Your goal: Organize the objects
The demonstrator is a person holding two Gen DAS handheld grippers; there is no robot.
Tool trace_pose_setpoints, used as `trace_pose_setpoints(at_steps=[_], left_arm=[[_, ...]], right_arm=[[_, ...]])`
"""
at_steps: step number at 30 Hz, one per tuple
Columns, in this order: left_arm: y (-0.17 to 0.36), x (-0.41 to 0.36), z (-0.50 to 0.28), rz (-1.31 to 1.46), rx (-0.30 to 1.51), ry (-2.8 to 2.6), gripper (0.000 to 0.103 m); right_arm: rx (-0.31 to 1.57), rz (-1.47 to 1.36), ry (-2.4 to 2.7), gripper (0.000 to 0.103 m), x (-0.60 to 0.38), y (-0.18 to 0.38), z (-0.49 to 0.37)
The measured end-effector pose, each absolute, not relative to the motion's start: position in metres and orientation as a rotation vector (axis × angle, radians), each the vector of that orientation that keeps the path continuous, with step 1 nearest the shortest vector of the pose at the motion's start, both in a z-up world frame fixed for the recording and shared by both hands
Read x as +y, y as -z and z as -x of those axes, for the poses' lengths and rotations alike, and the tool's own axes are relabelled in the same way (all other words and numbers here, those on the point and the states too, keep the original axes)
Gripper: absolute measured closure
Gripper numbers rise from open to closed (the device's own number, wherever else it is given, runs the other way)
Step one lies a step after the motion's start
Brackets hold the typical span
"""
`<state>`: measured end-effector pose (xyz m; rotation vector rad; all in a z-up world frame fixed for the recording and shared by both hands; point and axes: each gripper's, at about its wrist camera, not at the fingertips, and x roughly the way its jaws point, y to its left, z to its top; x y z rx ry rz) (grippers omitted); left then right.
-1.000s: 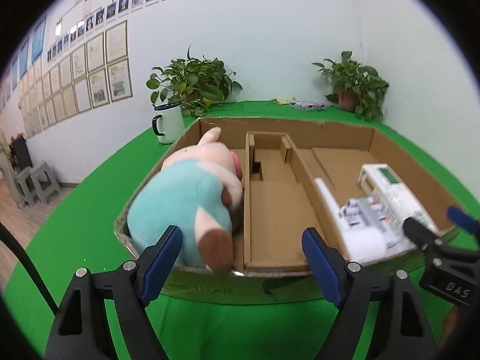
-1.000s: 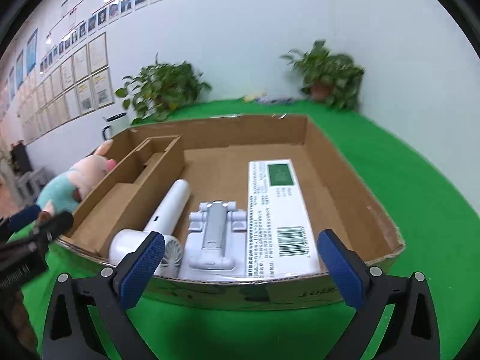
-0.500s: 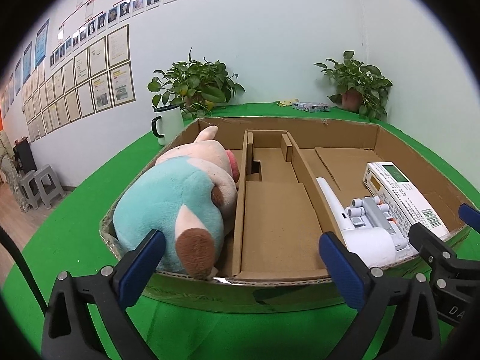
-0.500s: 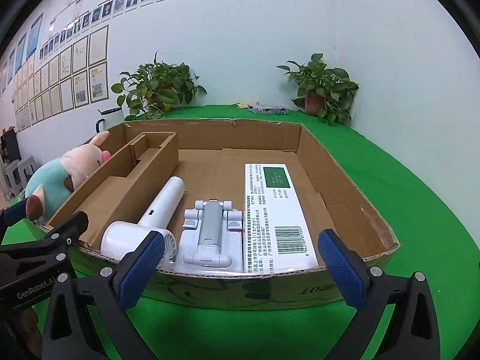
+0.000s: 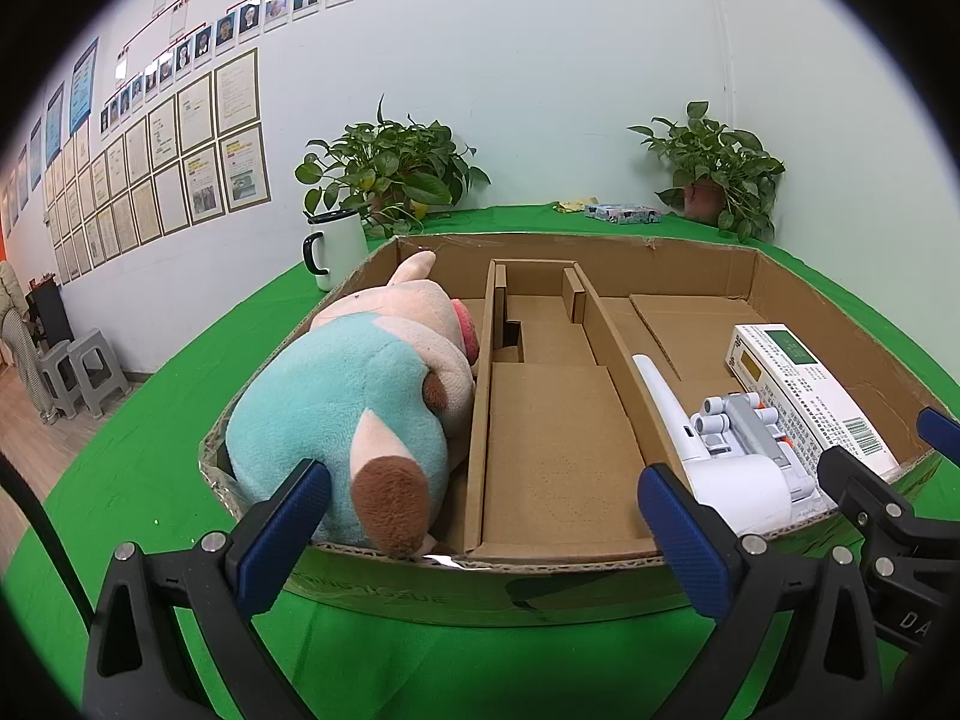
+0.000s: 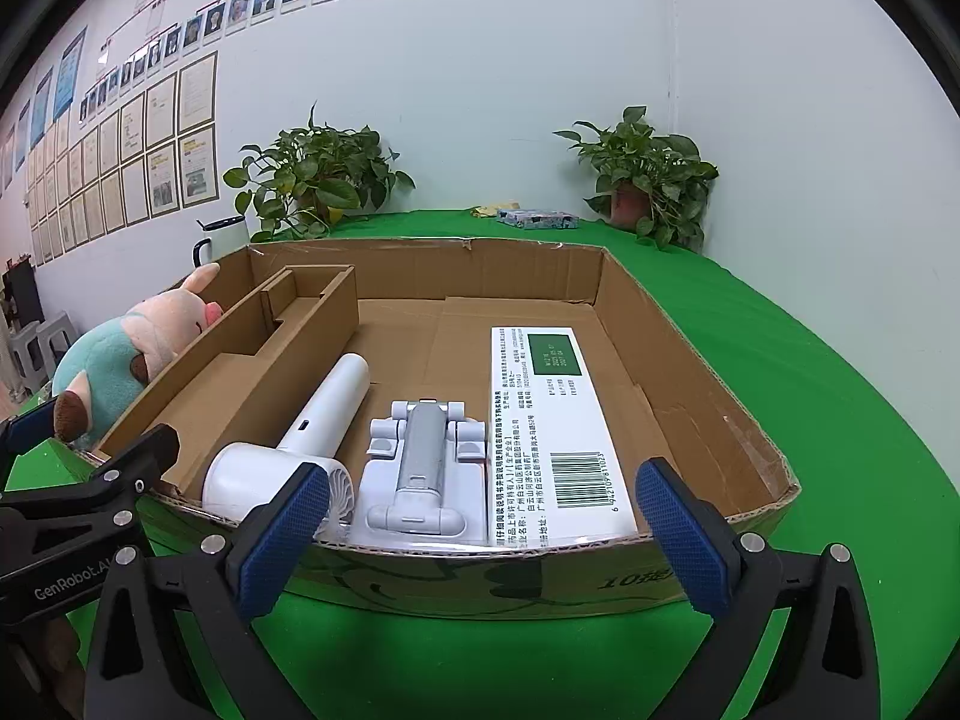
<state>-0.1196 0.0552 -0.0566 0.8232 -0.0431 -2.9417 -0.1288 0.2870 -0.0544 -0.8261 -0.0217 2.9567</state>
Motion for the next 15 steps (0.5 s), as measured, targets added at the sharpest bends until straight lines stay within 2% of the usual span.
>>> trace_pose_setpoints(at_steps=[15], left_arm=[[0.0567, 0.0548, 0.1189, -0.825, -0.040, 2.944, 0.001]], right_arm=[[-0.020, 0.827, -2.955, 0.000, 0.2840, 0.0529, 0.1261]])
